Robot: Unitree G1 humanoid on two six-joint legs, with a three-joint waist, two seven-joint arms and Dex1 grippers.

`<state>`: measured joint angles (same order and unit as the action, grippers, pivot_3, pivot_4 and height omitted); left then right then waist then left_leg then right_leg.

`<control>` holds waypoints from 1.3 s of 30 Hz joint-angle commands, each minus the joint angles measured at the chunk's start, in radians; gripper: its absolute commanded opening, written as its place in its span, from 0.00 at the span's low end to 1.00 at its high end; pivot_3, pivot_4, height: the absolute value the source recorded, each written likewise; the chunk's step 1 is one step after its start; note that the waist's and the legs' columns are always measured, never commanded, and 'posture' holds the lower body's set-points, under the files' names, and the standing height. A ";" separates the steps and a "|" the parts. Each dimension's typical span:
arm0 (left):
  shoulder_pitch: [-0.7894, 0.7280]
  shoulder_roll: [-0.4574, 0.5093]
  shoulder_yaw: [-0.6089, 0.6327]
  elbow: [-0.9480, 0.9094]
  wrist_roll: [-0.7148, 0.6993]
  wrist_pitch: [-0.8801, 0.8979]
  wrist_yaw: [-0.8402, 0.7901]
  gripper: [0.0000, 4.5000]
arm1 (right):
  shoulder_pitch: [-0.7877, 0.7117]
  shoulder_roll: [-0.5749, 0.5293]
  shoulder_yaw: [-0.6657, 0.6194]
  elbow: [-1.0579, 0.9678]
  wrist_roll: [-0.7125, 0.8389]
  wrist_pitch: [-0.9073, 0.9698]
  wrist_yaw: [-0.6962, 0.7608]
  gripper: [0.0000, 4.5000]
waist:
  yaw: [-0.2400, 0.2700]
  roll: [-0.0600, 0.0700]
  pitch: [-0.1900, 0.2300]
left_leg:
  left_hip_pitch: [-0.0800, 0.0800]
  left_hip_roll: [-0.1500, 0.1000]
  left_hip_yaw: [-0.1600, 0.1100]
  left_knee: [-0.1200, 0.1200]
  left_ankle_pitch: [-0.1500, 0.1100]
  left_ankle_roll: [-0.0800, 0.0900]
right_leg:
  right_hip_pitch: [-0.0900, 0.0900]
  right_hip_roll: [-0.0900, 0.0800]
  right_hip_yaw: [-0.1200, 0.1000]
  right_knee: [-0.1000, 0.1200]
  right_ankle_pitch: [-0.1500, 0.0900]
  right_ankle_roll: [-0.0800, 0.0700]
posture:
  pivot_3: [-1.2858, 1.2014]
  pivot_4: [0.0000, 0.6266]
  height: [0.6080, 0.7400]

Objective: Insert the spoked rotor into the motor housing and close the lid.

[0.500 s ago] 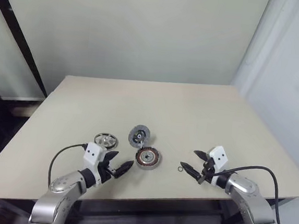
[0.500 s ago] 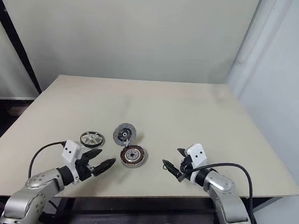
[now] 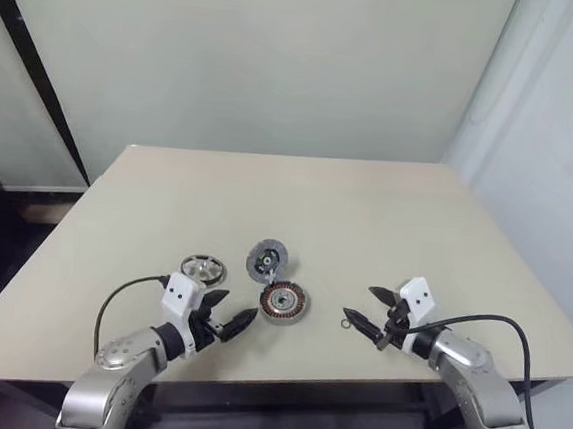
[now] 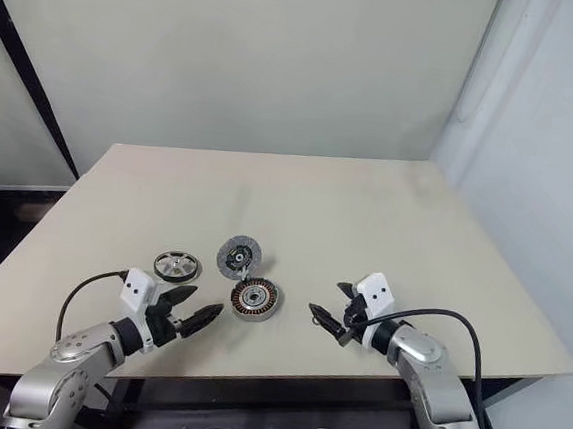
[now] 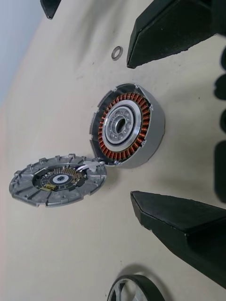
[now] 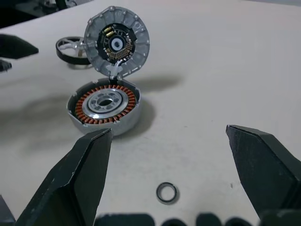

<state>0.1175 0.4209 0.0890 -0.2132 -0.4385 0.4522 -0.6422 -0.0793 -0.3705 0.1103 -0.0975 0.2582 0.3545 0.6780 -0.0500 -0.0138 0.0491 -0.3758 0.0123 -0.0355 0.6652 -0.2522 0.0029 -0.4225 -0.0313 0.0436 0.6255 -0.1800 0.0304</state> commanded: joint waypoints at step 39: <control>-0.016 0.064 -0.164 -0.016 0.054 0.014 -0.106 1.00 | -0.121 0.070 0.125 0.285 -0.168 0.016 -0.093 0.94 | 0.000 0.001 0.000 | 0.000 0.000 0.000 -0.001 0.000 0.000 | -0.001 0.000 0.000 0.000 0.000 0.000 | 0.52 0.00 1.00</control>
<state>0.1146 0.4842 -0.0762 -0.2190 -0.3862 0.4815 -0.7412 -0.1942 -0.2932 0.2440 0.2253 0.0949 0.3750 0.5786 -0.0501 -0.0131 0.0490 -0.3760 0.0122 -0.0351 0.6645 -0.2521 0.0031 -0.4232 -0.0317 0.0435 0.6257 -0.1800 0.0304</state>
